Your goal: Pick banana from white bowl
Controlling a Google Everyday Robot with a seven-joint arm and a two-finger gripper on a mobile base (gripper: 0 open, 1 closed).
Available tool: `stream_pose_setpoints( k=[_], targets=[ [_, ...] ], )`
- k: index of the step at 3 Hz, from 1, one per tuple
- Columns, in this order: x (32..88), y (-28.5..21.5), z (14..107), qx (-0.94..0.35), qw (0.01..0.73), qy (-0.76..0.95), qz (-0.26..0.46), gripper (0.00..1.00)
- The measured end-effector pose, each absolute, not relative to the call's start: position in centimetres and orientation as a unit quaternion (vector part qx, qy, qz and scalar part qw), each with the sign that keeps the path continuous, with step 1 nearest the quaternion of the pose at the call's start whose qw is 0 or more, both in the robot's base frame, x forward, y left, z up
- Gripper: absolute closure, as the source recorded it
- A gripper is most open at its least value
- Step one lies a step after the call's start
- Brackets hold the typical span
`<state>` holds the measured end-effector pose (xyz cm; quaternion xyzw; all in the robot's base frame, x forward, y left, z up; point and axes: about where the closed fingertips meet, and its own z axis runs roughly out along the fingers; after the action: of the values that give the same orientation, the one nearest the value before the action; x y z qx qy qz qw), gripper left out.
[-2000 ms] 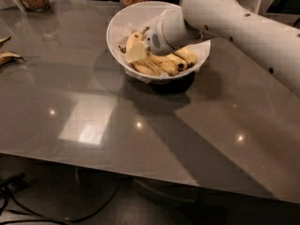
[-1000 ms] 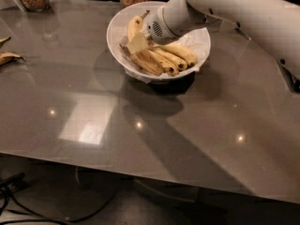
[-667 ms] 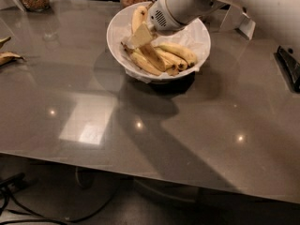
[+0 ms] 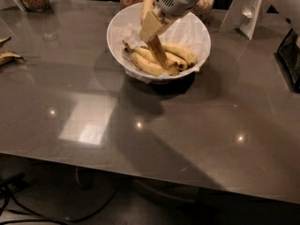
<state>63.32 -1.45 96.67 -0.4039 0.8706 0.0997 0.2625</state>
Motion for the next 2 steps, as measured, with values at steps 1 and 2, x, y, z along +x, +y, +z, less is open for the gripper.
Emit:
stream_pose_setpoints(
  k=[1, 2],
  targets=[
    [61.1, -3.2, 97.8, -0.403, 0.226, 0.884, 0.076, 1.0],
    [58.3, -4.9, 99.0, -0.393, 0.229, 0.888, 0.065, 1.0]
  ],
)
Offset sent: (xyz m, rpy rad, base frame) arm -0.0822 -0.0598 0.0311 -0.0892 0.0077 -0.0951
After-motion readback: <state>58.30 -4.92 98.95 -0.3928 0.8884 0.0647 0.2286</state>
